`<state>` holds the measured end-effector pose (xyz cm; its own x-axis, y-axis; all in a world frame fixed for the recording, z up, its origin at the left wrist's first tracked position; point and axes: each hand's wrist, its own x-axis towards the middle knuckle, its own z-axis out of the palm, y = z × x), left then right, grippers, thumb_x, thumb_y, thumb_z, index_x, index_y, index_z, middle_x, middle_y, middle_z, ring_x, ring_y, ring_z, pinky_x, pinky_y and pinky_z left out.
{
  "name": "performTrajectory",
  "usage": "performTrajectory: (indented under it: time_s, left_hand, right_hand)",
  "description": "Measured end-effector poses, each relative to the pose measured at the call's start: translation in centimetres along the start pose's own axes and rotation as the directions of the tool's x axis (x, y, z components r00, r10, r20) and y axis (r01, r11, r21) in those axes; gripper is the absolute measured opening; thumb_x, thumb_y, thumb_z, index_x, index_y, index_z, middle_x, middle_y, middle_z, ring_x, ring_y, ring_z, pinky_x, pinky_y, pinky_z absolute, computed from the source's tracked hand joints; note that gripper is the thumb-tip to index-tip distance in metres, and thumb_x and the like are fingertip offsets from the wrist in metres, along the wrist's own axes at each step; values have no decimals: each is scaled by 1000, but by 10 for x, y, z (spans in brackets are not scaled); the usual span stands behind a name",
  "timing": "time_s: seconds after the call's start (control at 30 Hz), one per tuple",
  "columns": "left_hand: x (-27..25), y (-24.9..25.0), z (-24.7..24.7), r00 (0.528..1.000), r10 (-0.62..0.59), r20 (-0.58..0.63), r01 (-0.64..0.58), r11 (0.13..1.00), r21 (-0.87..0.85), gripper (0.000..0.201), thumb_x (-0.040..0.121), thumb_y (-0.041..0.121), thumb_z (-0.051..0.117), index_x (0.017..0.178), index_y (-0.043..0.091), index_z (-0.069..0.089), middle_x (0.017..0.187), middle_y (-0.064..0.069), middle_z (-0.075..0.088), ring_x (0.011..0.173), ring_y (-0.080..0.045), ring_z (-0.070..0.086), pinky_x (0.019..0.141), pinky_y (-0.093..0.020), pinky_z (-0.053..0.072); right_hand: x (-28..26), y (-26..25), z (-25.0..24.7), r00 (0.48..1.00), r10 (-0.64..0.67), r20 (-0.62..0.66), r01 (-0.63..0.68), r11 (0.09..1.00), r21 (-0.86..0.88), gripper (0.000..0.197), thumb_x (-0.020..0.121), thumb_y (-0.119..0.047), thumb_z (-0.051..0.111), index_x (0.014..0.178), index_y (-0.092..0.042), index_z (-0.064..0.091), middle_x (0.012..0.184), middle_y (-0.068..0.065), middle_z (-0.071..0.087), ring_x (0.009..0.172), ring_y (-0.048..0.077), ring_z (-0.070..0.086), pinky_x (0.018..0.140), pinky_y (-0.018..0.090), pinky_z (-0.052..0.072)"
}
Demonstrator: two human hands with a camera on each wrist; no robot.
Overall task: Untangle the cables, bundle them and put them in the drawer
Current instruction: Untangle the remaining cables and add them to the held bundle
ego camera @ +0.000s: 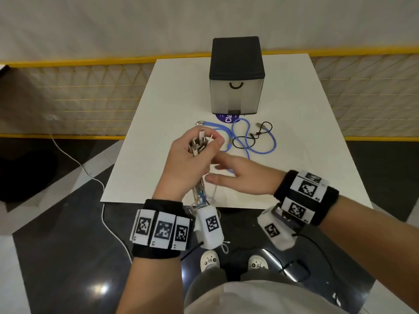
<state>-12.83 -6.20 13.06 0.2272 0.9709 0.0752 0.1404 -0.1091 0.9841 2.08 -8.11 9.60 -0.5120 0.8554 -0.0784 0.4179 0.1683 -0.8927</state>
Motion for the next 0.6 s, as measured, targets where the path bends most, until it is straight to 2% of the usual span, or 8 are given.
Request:
performTrajectory:
  time_s: [0.07, 0.13, 0.23, 0.3, 0.4, 0.47, 0.53, 0.6]
  left_hand:
    - [0, 5, 5, 999, 17, -44, -19, 999, -46, 11, 95, 9, 63, 84, 14, 63, 50, 13, 45, 46, -6, 37, 47, -16, 34]
    - [1, 9, 5, 993, 14, -118, -32, 988, -152, 11, 97, 10, 60, 86, 12, 61, 51, 8, 39, 45, -10, 30, 43, -19, 30]
    - [2, 15, -3, 970, 1, -243, -72, 957, -282, 18, 99, 10, 58, 82, 16, 59, 53, 5, 35, 44, -11, 28, 43, -19, 26]
    - [2, 17, -8, 955, 5, -298, -106, 940, -324, 20, 99, 9, 57, 81, 17, 58, 57, 3, 33, 46, -11, 26, 43, -19, 24]
    - [1, 18, -10, 949, 16, -315, -129, 931, -342, 21, 100, 10, 56, 81, 18, 58, 60, 1, 31, 47, -12, 26, 44, -20, 23]
    - [1, 18, -7, 954, 9, -301, -117, 933, -342, 21, 99, 10, 56, 80, 19, 58, 58, 3, 31, 47, -12, 25, 44, -21, 24]
    - [3, 19, -4, 961, 9, -276, -102, 941, -324, 19, 99, 11, 57, 81, 18, 58, 58, 3, 32, 47, -12, 26, 44, -21, 24]
    - [6, 20, -5, 969, 13, -247, -90, 948, -305, 17, 99, 13, 58, 83, 18, 59, 59, 2, 32, 47, -12, 27, 44, -22, 25]
  right_hand:
    - [4, -4, 15, 998, -51, 20, 51, 998, 34, 18, 100, -18, 43, 117, -12, 43, 108, -5, 60, 98, -4, 57, 94, 21, 45]
    - [6, 7, 30, 999, -46, 22, 46, 999, 21, 20, 102, -18, 35, 112, -4, 45, 104, 11, 63, 93, 6, 62, 88, 26, 50]
    - [0, 41, 51, 997, 44, 56, -41, 997, -58, 26, 101, -30, 30, 107, -8, 42, 101, 15, 60, 97, 34, 62, 87, 47, 50]
    - [-6, 70, 63, 983, 147, 107, -145, 989, -27, 18, 99, -26, 35, 109, -12, 40, 103, 13, 58, 97, 41, 58, 90, 57, 47]
    - [-16, 100, 72, 955, 268, 126, -244, 954, -176, 19, 101, -24, 36, 116, -12, 40, 93, 4, 59, 81, 28, 58, 84, 50, 50]
    - [-21, 113, 70, 933, 327, 149, -279, 921, -271, 24, 100, -21, 40, 122, -11, 44, 107, 13, 62, 95, 30, 60, 90, 45, 48]
    - [-24, 120, 65, 923, 327, 203, -246, 906, -343, 28, 94, -9, 47, 122, -12, 49, 117, 13, 60, 107, 28, 58, 98, 42, 45]
    - [-24, 116, 58, 922, 312, 228, -217, 906, -363, 38, 88, -5, 53, 126, -9, 49, 122, 12, 58, 113, 26, 56, 100, 39, 44]
